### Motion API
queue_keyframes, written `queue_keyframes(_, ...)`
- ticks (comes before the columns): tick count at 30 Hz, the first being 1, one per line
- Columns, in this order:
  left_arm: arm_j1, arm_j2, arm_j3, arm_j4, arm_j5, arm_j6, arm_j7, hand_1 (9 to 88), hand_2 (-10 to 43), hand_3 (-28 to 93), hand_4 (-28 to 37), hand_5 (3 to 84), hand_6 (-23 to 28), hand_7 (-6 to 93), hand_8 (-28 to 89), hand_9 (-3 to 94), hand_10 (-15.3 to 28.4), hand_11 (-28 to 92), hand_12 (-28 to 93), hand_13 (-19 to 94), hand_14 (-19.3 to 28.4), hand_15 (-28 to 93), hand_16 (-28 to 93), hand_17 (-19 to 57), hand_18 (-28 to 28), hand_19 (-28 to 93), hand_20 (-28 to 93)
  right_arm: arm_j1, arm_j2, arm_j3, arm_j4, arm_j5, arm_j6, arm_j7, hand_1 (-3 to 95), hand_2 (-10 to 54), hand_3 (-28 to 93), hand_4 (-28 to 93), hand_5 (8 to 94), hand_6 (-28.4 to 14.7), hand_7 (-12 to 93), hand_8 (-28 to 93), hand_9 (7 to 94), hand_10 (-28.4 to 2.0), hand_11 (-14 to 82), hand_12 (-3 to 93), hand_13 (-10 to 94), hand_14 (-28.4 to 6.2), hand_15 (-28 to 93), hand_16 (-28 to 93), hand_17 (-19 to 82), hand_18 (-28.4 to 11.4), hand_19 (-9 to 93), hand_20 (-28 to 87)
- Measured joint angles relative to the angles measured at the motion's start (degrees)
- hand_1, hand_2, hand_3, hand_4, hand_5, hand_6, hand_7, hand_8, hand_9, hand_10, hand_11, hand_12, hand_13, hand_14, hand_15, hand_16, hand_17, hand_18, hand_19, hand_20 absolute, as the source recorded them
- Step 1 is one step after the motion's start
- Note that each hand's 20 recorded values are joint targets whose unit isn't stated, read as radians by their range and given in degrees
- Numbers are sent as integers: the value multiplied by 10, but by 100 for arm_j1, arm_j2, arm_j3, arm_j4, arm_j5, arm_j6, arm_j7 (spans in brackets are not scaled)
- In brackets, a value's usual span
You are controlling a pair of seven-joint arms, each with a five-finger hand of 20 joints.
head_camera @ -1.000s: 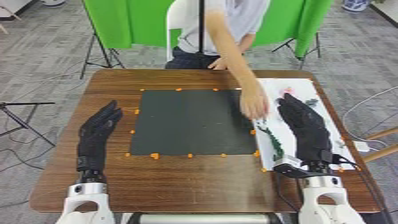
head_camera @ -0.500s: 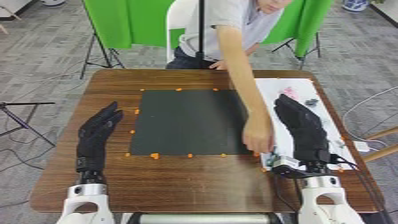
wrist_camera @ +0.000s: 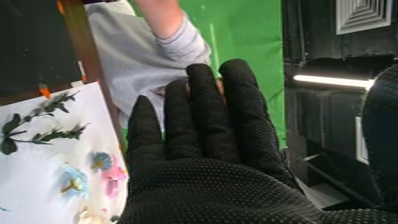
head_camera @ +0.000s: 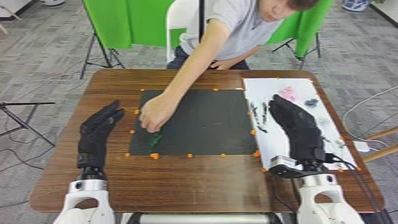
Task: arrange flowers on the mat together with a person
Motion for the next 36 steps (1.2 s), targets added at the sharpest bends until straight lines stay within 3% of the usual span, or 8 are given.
queue_keyframes(7,-5,-5,53,2,58,-65,-2,279,-69,704,-237,491,50,108,-65,477,142,179,118,393,153,115,-15,158,104,40,227,46,12,-129,6,-54,-64,-37,152,-84,756,-184,485,-51,109,-93,469,-148,53,94,322,-93,131,-18,170,-94,6,189)
queue_keyframes(13,-105,-132,51,30,107,-137,-129,279,-67,702,-238,493,50,109,-65,478,142,180,119,393,153,115,-14,157,105,41,229,96,-129,57,1,-289,-199,207,154,-81,754,-186,487,-50,111,-93,472,-149,55,96,325,-92,134,-15,171,-95,6,190)
queue_keyframes(19,-161,-26,94,20,-12,-91,-133,279,-66,702,-239,494,49,110,-65,479,142,182,120,394,154,115,-14,157,105,40,231,146,61,-125,-2,61,119,171,155,-81,754,-186,485,-49,112,-93,471,-149,54,96,325,-93,133,-13,172,-95,7,191)
queue_keyframes(31,30,25,0,-67,45,-110,-151,279,-65,701,-238,495,50,110,-65,480,142,182,120,395,154,115,-13,157,106,40,233,134,66,-323,24,74,46,82,173,-94,759,-193,480,-49,113,-92,474,-150,56,109,345,-102,139,15,186,-102,10,211)
queue_keyframes(36,98,25,-18,-80,62,-110,-186,279,-64,699,-239,495,50,110,-65,481,142,182,120,398,157,116,-13,156,107,40,233,102,151,-313,-89,-24,428,-166,129,-95,674,-281,481,-51,123,-95,488,-147,60,127,375,-110,141,54,218,-116,15,250)
